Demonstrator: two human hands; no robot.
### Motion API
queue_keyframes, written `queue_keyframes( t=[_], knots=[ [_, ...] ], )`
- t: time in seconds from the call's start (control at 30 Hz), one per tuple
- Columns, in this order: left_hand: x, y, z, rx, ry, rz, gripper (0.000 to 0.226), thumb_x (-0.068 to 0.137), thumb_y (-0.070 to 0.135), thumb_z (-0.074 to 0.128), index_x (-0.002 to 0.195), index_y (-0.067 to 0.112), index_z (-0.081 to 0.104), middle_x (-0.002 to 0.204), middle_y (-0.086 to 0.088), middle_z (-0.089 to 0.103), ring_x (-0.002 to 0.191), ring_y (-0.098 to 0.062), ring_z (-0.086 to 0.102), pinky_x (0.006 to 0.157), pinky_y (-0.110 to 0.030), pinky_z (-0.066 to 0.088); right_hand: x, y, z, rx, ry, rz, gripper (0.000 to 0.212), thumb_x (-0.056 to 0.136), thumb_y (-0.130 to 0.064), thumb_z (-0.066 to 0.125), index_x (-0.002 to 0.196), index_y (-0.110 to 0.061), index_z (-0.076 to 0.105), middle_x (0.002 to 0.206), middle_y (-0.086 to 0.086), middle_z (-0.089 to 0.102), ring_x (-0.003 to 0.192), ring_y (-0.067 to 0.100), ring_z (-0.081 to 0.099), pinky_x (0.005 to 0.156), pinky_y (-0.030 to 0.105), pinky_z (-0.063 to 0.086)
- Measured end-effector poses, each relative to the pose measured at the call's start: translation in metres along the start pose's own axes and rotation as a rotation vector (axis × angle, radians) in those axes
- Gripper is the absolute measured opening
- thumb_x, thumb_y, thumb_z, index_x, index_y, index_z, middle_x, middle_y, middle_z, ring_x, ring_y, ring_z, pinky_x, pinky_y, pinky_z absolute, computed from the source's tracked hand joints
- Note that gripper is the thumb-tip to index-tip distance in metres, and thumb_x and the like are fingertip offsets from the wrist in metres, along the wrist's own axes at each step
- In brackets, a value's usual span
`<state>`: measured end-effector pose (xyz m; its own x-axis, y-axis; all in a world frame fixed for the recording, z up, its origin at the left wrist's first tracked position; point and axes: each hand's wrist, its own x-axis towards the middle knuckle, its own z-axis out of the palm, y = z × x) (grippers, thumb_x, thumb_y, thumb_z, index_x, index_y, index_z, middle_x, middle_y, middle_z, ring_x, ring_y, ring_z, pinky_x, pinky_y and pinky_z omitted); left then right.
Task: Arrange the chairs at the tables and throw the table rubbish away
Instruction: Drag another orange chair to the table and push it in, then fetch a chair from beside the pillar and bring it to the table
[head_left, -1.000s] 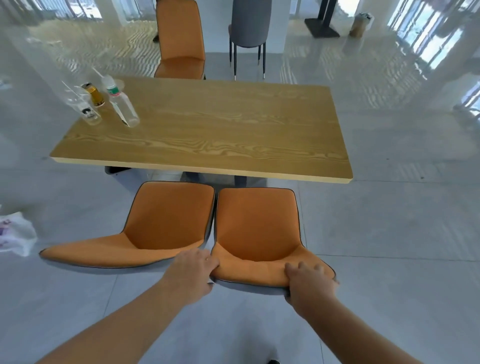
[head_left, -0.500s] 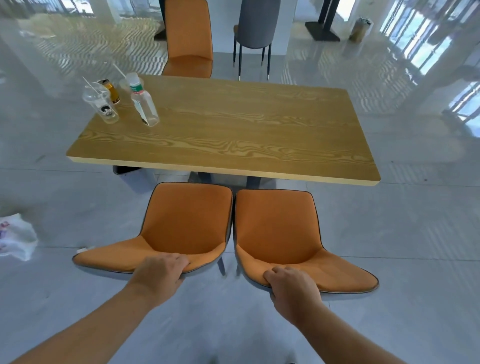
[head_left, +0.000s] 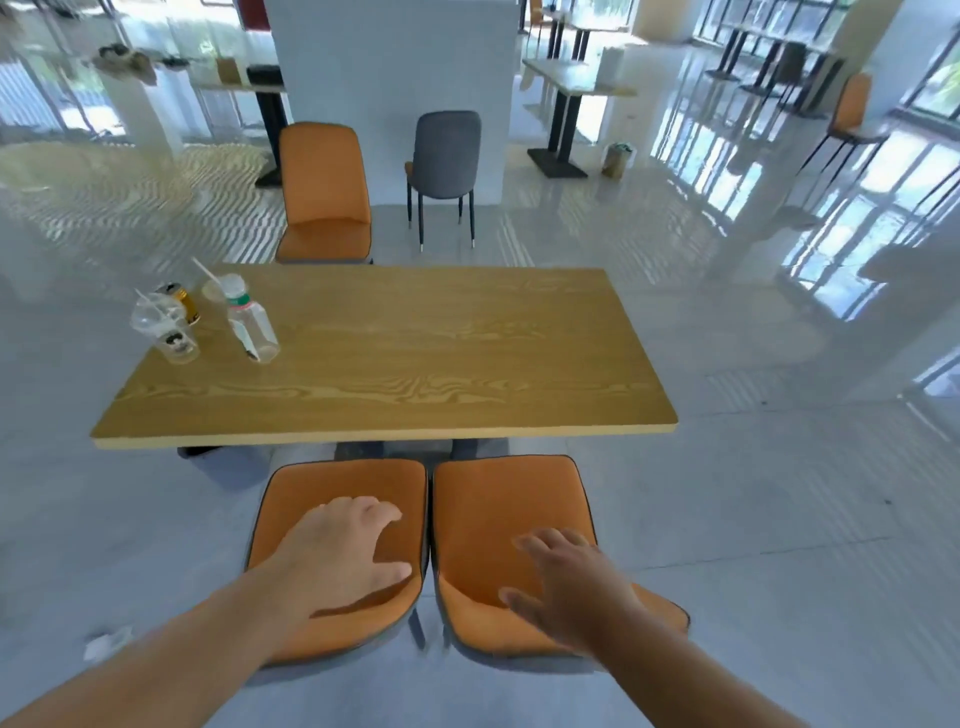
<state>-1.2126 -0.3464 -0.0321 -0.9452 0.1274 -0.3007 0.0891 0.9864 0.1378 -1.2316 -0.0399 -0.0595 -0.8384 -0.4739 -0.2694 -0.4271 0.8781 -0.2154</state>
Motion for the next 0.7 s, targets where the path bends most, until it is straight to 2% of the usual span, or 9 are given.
queue_keyframes(
  t=[0.1, 0.23, 0.47, 0.57, 0.7],
  knots=[
    [0.03, 0.042, -0.099, -0.039, 0.163, 0.017, 0.08, 0.086, 0.079, 0.047, 0.152, 0.036, 0.032, 0.156, 0.008, 0.041, 0.139, -0.018, 0.039, 0.107, -0.04, 0.042, -0.008, 0.034, -0.104, 0.011, 0.314, 0.043, 0.077, 0.089, -0.078, 0.035, 0.149, -0.031, 0.042, 0.146, -0.007, 0.052, 0.135, 0.019, 0.045, 0.106, 0.04, 0.041],
    [0.057, 0.137, -0.22, -0.065, 0.365, 0.106, 0.084, 0.084, 0.082, 0.045, 0.151, 0.034, 0.034, 0.154, 0.004, 0.043, 0.14, -0.021, 0.037, 0.107, -0.044, 0.042, -0.047, 0.093, -0.247, -0.023, 0.572, 0.091, 0.08, 0.087, -0.079, 0.042, 0.149, -0.029, 0.046, 0.144, -0.004, 0.056, 0.132, 0.023, 0.047, 0.103, 0.042, 0.045],
    [0.088, 0.357, -0.356, -0.047, 0.625, 0.344, 0.091, 0.072, 0.091, 0.04, 0.143, 0.035, 0.046, 0.149, 0.007, 0.05, 0.135, -0.019, 0.043, 0.105, -0.046, 0.042, -0.158, 0.235, -0.405, -0.184, 0.777, 0.171, 0.092, 0.082, -0.091, 0.037, 0.153, -0.033, 0.038, 0.148, -0.005, 0.053, 0.136, 0.023, 0.044, 0.107, 0.044, 0.042],
    [0.107, 0.451, -0.393, -0.07, 0.676, 0.399, 0.093, 0.068, 0.092, 0.042, 0.143, 0.036, 0.046, 0.147, 0.008, 0.052, 0.132, -0.018, 0.046, 0.103, -0.046, 0.044, -0.195, 0.299, -0.452, -0.221, 0.841, 0.196, 0.091, 0.082, -0.091, 0.036, 0.153, -0.034, 0.036, 0.15, -0.004, 0.051, 0.137, 0.024, 0.043, 0.111, 0.045, 0.04],
    [0.143, 0.562, -0.423, -0.054, 0.725, 0.443, 0.084, 0.073, 0.086, 0.049, 0.141, 0.036, 0.047, 0.143, 0.01, 0.055, 0.124, -0.018, 0.054, 0.092, -0.039, 0.049, -0.224, 0.385, -0.503, -0.234, 0.894, 0.231, 0.085, 0.084, -0.085, 0.04, 0.151, -0.033, 0.039, 0.148, -0.002, 0.053, 0.136, 0.025, 0.045, 0.109, 0.046, 0.041]
  ],
)
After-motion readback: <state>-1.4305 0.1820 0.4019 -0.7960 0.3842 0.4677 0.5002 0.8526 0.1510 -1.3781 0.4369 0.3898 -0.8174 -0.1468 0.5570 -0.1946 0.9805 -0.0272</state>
